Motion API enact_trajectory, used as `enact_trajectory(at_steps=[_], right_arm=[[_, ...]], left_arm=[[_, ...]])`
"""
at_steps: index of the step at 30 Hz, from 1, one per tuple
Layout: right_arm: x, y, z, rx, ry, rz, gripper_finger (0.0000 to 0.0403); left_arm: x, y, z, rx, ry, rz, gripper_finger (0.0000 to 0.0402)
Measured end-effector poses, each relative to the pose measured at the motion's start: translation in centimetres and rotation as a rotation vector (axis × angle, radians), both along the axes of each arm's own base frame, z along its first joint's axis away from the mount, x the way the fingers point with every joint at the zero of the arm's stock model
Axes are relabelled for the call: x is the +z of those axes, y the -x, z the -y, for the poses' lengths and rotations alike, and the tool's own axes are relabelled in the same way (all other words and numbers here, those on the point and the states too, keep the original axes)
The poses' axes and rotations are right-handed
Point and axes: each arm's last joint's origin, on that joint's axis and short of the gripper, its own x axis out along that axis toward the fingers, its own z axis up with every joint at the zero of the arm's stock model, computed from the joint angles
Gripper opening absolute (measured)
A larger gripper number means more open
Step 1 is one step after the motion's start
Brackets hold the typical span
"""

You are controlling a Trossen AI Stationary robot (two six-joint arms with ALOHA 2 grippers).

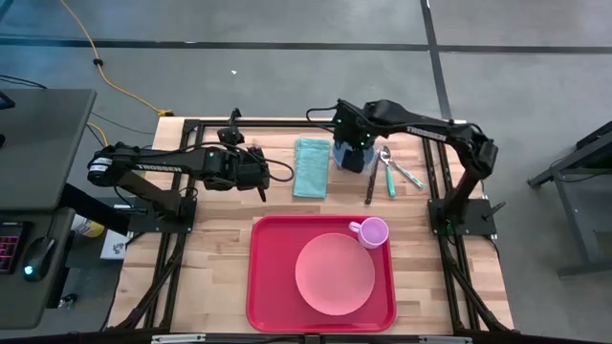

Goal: Set up tray
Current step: Put the blue bowl on the pink plate

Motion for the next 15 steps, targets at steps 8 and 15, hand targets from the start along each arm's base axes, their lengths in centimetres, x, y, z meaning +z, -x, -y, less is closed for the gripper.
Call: enact_trajectory(at_steps=[8,15], right_arm=[[-0.5,0.0,1.9,0.002,-0.172,0.129,0.0230],[-0.4,0.1,1.7,0.022,-0.308,0.193,0.0230]], left_arm=[[0.0,0.0,0.0,-0.001,0.004,0.000,0.0363],[-0.1,0.0,0.1,-0.007,0.025,0.000,0.0363]])
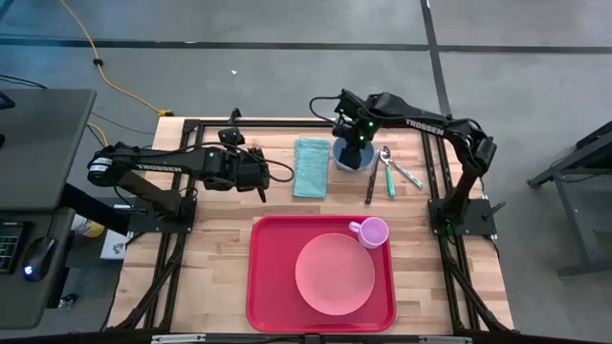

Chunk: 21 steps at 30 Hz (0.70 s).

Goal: Set up tray
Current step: Put the blue bowl on the pink plate

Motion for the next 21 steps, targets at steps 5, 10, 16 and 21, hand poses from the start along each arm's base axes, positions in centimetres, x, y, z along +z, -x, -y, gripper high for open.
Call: enact_trajectory(at_steps=[5,10,16,21], right_arm=[[-0.5,0.2,0.2,-0.052,0.082,-0.063,0.0230],[-3.3,0.9,0.4,-0.076,0.130,-0.148,0.0230],[-6.3,1.6,0.5,-0.084,0.139,-0.175,0.0230],[-8.2,2.1,0.5,-0.084,0.135,-0.178,0.0230]], left_arm=[[0.0,0.0,0.0,0.000,0.000,0.000,0.0363],[0.0,0.0,0.0,0.002,0.002,0.003,0.0363],[0.0,0.0,0.0,0.002,0.002,0.003,0.0363],[0.0,0.0,0.0,0.002,0.003,0.003,0.0363]])
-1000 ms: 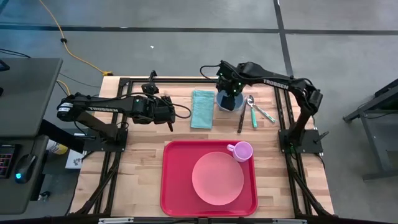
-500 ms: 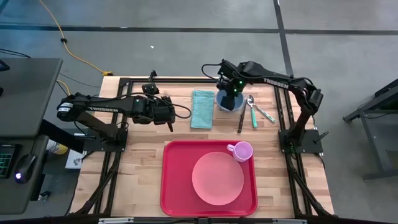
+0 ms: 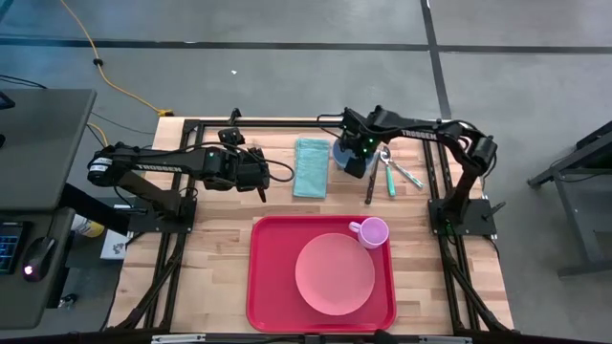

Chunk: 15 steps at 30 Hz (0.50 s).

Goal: Set up tray
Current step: Put the blue bowl on the pink plate

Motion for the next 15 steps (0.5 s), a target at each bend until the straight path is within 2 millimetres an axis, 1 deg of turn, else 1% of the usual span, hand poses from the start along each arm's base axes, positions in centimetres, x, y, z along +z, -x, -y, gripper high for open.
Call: enact_trajectory(at_steps=[3,7,10,15], right_arm=[[-0.9,0.4,-0.1,0.005,-0.009,-0.005,0.0230],[-1.6,0.7,-0.3,0.010,-0.015,-0.019,0.0229],[-1.5,0.7,-0.3,0.021,-0.010,-0.016,0.0229],[-0.5,0.6,-0.1,0.030,0.019,0.012,0.0229]], left_arm=[[0.0,0.0,0.0,0.000,0.000,0.000,0.0363],[0.0,0.0,0.0,0.000,0.000,0.000,0.0363],[0.0,0.0,0.0,0.000,0.000,0.000,0.0363],[0.0,0.0,0.0,0.000,0.001,0.000,0.0363]])
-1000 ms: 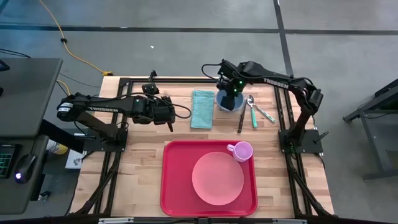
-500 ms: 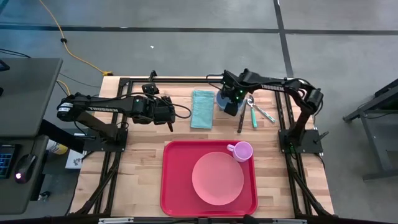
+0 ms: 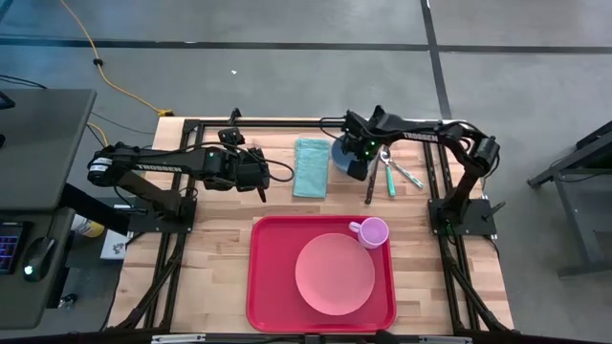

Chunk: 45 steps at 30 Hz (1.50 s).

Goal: Set up tray
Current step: Put the blue bowl on the pink plate

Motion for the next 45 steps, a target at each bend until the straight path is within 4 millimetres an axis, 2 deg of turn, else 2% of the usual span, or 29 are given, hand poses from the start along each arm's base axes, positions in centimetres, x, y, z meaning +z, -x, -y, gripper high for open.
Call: enact_trajectory(at_steps=[7,13,20,26,38,45], right_arm=[[2.8,-1.1,0.6,0.015,0.008,0.066,0.0229],[4.8,-2.0,-0.1,0.030,-0.040,0.122,0.0229],[4.7,-2.8,-1.7,0.060,-0.065,0.112,0.0229],[4.5,-3.0,-1.8,0.046,-0.028,0.085,0.0229],[2.2,-4.3,-1.9,0.055,-0.002,0.023,0.0229],[2.2,-4.5,-1.8,0.043,-0.015,0.053,0.0229]], left_arm=[[0.0,0.0,0.0,0.000,0.000,0.000,0.0363],[0.0,0.0,0.0,0.000,0.001,-0.001,0.0363],[0.0,0.0,0.0,0.000,0.001,-0.001,0.0363],[-0.1,0.0,0.0,-0.006,0.025,0.000,0.0363],[-0.1,0.0,0.0,-0.006,0.026,0.000,0.0363],[-0.1,0.0,0.0,-0.006,0.025,0.000,0.0363]])
